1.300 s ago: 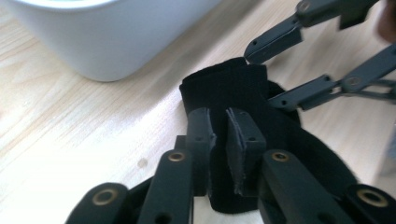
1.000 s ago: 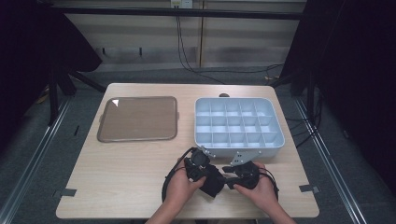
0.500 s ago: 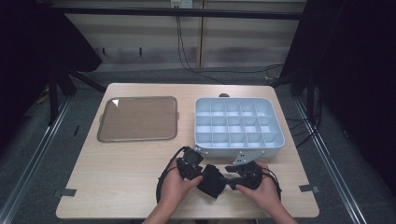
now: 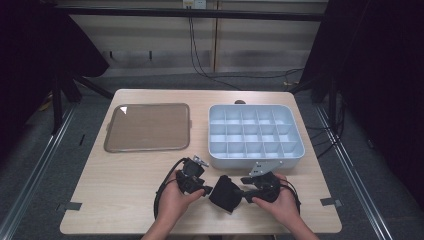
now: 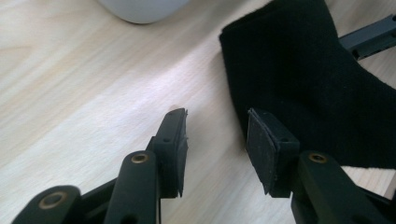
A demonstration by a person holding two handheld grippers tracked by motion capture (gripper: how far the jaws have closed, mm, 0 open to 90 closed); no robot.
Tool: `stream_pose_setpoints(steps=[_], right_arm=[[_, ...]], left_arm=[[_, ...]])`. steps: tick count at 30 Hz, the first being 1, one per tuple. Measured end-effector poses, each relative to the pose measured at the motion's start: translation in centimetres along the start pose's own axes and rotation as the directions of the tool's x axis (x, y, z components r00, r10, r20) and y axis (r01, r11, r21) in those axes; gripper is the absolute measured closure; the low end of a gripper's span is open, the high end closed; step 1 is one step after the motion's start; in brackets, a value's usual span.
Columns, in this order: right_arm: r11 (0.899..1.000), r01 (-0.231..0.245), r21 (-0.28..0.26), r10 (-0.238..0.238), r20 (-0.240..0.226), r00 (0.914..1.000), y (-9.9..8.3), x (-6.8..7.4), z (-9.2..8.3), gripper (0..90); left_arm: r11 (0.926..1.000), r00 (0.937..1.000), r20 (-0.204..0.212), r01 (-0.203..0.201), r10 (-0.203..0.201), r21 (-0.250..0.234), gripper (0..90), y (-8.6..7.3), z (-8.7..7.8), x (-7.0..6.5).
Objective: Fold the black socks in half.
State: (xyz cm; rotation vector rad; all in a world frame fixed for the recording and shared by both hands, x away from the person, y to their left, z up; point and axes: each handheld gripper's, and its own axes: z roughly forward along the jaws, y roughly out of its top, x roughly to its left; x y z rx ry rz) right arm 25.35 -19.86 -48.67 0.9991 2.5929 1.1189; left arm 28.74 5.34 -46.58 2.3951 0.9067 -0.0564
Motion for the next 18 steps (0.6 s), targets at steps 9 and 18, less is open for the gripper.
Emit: stream_pose_setpoints(steps=[9, 18], right_arm=[[1.000, -0.004, -0.004, 0.004, 0.026, 0.9997, -0.1, -0.4, -0.2, 46.5], [1.000, -0.009, 0.002, 0.009, 0.039, 0.9992, -0.2, -0.8, -0.4, 43.0]], left_arm=[[0.9999, 0.9989, 0.046, -0.012, 0.012, 0.004, 56.3, 0.2, 0.8, -1.2], [0.9994, 0.9978, 0.058, -0.033, 0.033, -0.004, 55.0, 0.4, 0.9, -2.0]])
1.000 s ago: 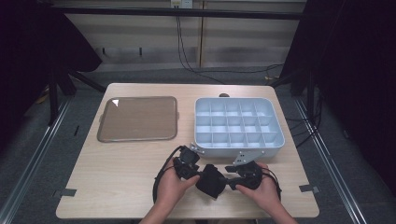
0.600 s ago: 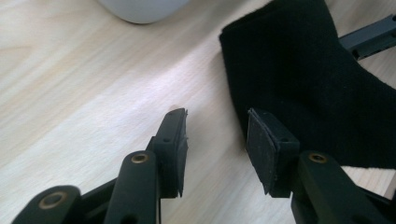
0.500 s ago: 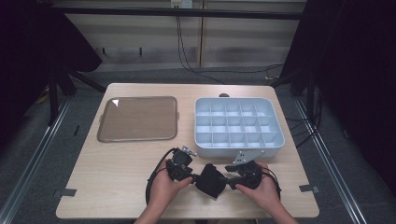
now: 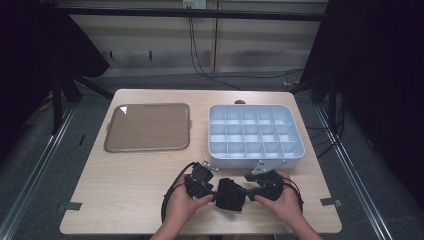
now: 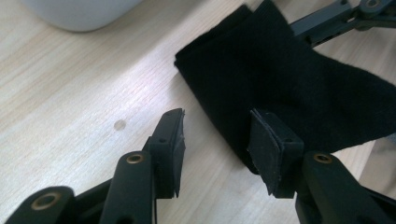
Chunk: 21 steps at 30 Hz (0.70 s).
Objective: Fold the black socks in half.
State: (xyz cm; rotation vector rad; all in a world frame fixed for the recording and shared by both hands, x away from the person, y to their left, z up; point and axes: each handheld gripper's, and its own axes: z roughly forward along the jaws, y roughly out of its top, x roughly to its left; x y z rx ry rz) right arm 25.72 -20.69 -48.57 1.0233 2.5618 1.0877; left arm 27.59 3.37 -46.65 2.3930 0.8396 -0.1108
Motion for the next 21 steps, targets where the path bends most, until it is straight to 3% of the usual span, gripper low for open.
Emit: stream_pose_setpoints(steps=[11, 21], right_arm=[[1.000, 0.001, -0.005, -0.001, 0.032, 0.9995, 0.3, -0.5, -1.3, 39.9], [0.999, -0.013, -0.031, 0.013, 0.005, 0.9999, 1.2, -0.1, -2.7, 36.8]], left_arm=[[1.0000, 0.9999, 0.009, -0.008, 0.008, -0.004, 52.9, 0.1, 0.3, -0.9], [0.9998, 0.9998, 0.009, -0.019, 0.019, 0.001, 52.3, 0.2, 0.4, -1.3]])
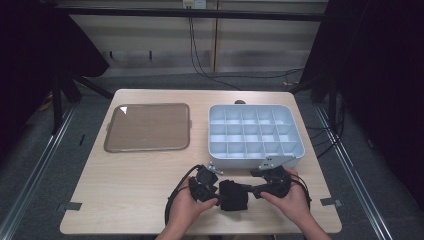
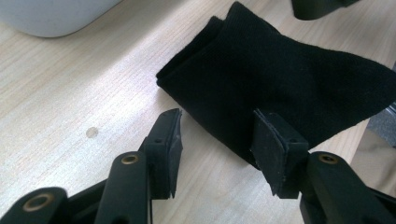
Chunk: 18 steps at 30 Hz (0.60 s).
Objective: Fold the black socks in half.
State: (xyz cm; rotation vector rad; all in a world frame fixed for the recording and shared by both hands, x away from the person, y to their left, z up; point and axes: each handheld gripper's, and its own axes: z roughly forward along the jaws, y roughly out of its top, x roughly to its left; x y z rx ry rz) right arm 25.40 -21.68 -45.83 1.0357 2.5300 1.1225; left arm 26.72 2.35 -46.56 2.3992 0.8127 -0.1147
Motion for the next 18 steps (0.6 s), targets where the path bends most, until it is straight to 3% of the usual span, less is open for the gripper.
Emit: stream_pose_setpoints(steps=[10, 18], right_arm=[[0.999, 0.033, 0.004, -0.032, -0.076, 0.9966, 1.6, 2.0, 0.6, 34.2], [0.996, 0.013, 0.083, -0.005, -0.100, 0.9949, 0.0, 2.1, 2.3, 33.7]], left_arm=[[1.0000, 1.0000, -0.001, 0.000, 0.000, -0.002, 52.0, 0.1, -0.1, -0.1], [0.9985, 0.9994, -0.029, 0.015, -0.017, -0.053, 42.5, -0.2, -1.6, 0.7]])
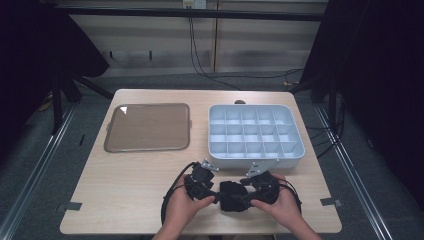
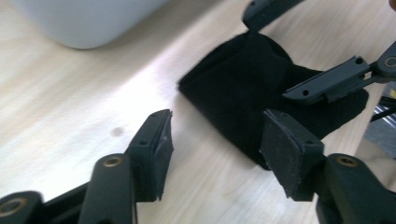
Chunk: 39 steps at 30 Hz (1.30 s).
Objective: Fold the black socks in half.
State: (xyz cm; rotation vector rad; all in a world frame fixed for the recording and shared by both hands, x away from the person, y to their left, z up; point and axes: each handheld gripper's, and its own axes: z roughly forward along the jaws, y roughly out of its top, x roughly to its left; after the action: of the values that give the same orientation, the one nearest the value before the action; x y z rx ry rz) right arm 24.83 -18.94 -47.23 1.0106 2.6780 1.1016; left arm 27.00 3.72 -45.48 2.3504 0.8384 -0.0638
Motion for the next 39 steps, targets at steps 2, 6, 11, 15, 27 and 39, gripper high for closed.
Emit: stream_pose_setpoints(steps=[2, 6, 11, 15, 27, 39], right_arm=[[1.000, -0.006, -0.008, 0.006, 0.000, 1.0000, -0.2, -0.2, 0.1, 33.5], [1.000, -0.005, 0.006, 0.005, 0.005, 1.0000, -0.3, -0.2, 0.1, 33.5], [1.000, -0.026, 0.015, 0.026, -0.002, 0.9997, -0.7, -0.6, 0.4, 33.6], [0.999, -0.043, 0.006, 0.043, -0.014, 0.9990, -1.0, -0.9, 0.6, 33.6], [0.997, -0.073, 0.002, 0.073, -0.020, 0.9971, -1.7, -1.1, 0.7, 34.5], [0.994, -0.108, -0.024, 0.108, 0.005, 0.9941, -2.4, -1.5, -0.2, 33.5]], left_arm=[[1.0000, 0.9999, -0.014, -0.002, 0.002, -0.002, 40.0, -0.1, -0.4, 0.4], [1.0000, 0.9995, -0.032, 0.003, -0.004, -0.003, 38.0, -0.3, -0.9, 1.0], [1.0000, 0.9984, -0.056, 0.003, -0.003, 0.005, 37.8, -0.8, -1.4, 1.8], [0.9999, 0.9977, -0.068, 0.003, -0.002, 0.011, 37.7, -1.2, -1.7, 2.3], [0.9998, 0.9942, -0.107, 0.015, -0.013, 0.015, 37.6, -3.1, -2.3, 3.6], [0.9995, 0.9946, -0.102, 0.022, -0.020, 0.023, 37.4, -4.1, -2.1, 4.1]])
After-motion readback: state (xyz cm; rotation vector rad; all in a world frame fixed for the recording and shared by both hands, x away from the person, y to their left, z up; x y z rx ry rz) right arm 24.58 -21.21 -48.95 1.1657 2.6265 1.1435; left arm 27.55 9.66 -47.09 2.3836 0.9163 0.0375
